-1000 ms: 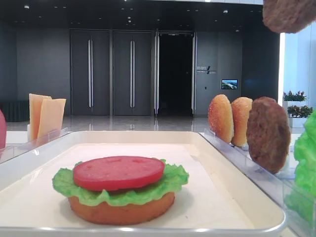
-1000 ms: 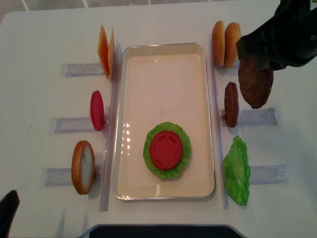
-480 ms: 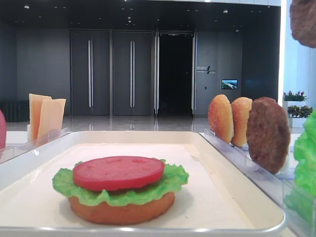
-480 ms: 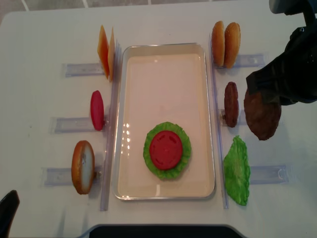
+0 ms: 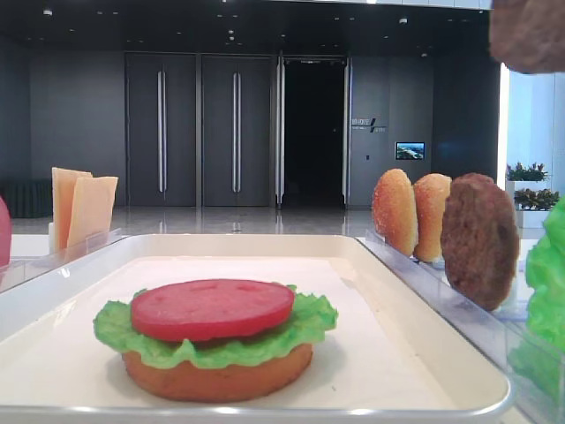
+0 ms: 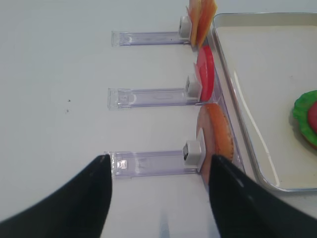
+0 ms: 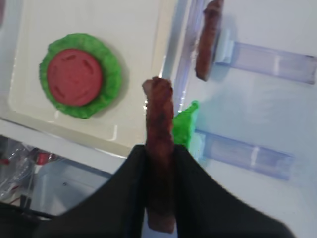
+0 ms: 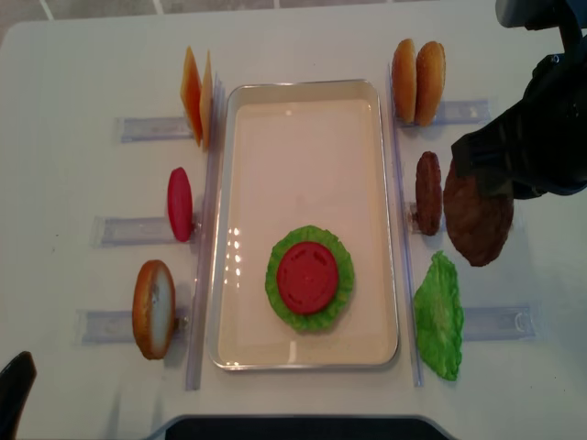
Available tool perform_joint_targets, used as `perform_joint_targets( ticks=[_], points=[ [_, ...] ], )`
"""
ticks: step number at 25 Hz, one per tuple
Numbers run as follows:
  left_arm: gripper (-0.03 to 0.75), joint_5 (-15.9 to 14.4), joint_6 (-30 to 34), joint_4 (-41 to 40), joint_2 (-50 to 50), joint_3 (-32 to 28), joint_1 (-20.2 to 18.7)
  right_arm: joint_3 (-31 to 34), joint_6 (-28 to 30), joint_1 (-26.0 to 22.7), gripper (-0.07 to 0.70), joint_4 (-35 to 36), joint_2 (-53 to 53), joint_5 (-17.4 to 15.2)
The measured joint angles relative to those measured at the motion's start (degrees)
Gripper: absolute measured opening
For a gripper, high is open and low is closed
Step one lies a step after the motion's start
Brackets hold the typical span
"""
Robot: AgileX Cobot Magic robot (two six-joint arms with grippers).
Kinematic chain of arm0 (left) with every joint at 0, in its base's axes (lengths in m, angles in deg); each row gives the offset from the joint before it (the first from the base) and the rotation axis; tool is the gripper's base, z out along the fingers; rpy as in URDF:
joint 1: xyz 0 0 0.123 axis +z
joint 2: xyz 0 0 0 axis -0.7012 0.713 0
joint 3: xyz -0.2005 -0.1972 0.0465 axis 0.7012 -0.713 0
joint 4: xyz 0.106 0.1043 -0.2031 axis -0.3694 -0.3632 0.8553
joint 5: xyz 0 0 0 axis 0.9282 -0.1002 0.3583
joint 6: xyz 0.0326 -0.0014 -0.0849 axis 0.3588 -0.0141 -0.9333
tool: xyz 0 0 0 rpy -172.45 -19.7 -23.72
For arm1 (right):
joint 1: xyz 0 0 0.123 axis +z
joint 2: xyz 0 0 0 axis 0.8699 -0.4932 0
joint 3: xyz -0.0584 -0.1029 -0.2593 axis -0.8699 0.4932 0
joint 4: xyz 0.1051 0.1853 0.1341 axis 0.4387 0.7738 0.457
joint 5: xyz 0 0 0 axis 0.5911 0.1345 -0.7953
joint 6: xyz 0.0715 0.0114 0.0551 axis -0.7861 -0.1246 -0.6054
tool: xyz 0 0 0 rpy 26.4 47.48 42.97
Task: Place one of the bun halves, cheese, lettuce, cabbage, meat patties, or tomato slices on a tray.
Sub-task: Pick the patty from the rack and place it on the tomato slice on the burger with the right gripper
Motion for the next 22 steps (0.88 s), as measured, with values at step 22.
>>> perform_joint_targets(
  ticks=[22],
  points=[
    [0.471, 0.0, 0.0, 0.0, 0.0, 0.0, 0.0, 4.5, 10.7, 0.0, 0.134, 30.4, 0.0, 14.8]
  ],
)
